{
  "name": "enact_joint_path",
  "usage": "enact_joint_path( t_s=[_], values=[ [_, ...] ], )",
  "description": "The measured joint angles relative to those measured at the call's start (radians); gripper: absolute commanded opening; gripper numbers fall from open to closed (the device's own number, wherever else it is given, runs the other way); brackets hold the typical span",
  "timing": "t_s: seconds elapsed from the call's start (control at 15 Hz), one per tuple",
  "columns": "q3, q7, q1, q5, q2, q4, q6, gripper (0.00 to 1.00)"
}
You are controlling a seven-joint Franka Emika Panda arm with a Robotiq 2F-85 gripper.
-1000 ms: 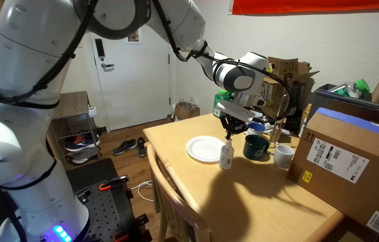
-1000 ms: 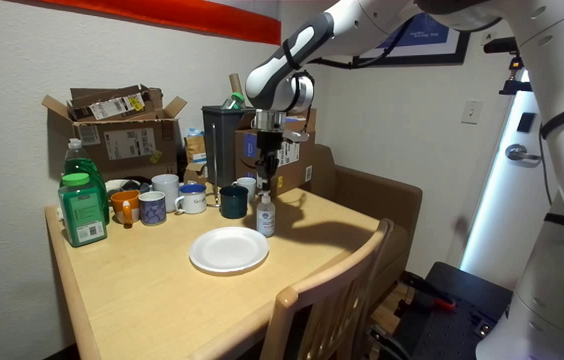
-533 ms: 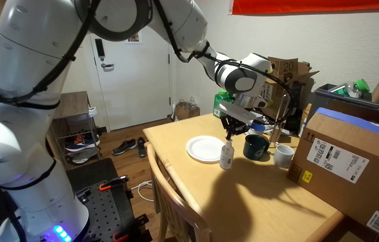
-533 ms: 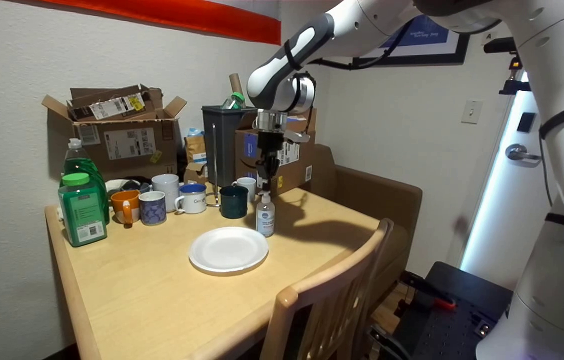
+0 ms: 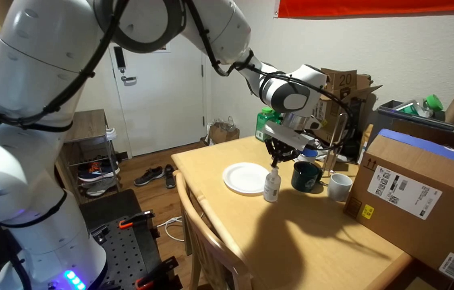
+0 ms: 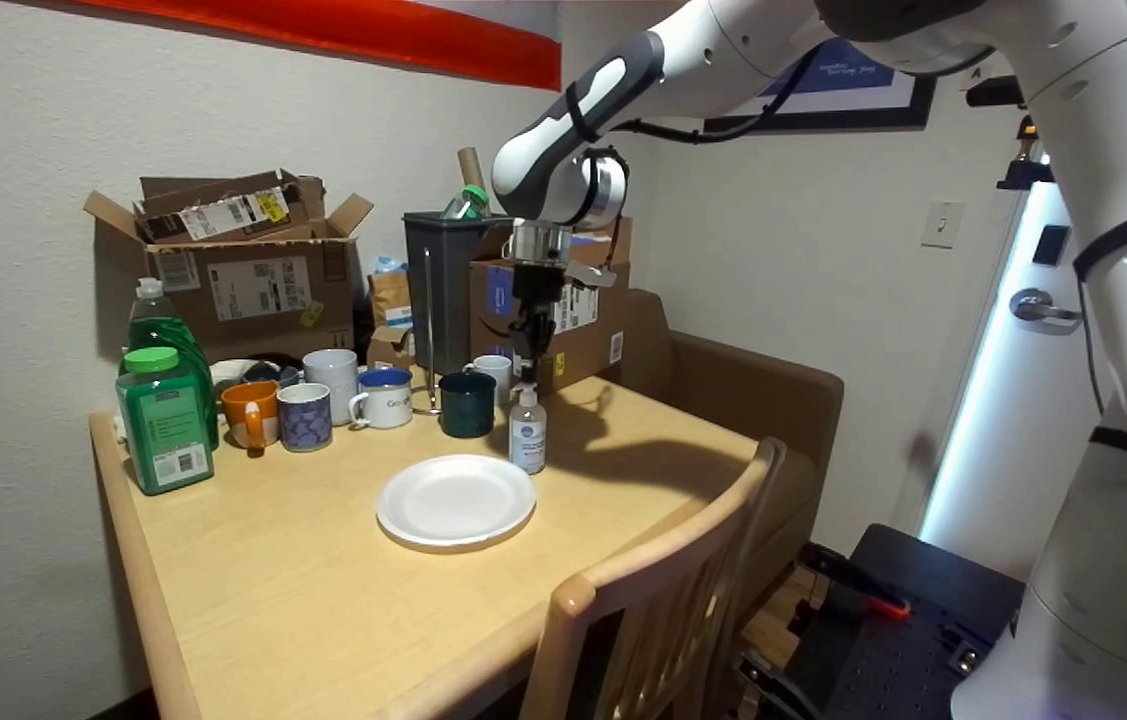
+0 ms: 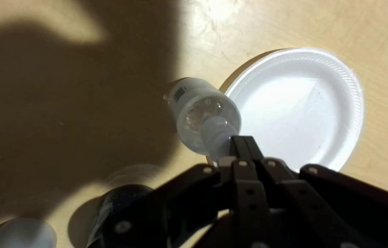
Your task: Push down the dispenser of the bottle.
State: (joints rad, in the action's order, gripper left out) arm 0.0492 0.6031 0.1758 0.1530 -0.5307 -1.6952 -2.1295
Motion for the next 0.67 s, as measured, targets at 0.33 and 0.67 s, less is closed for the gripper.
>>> enact_joint_path(
  t_s=[0.33,0.67],
  values=[
    [0.000,-0.001,0.000,0.010,-0.043,0.045,0.005,0.00],
    [0.000,-0.016,0.001,0.015,-0.080,0.111,0.070,0.00]
  ],
)
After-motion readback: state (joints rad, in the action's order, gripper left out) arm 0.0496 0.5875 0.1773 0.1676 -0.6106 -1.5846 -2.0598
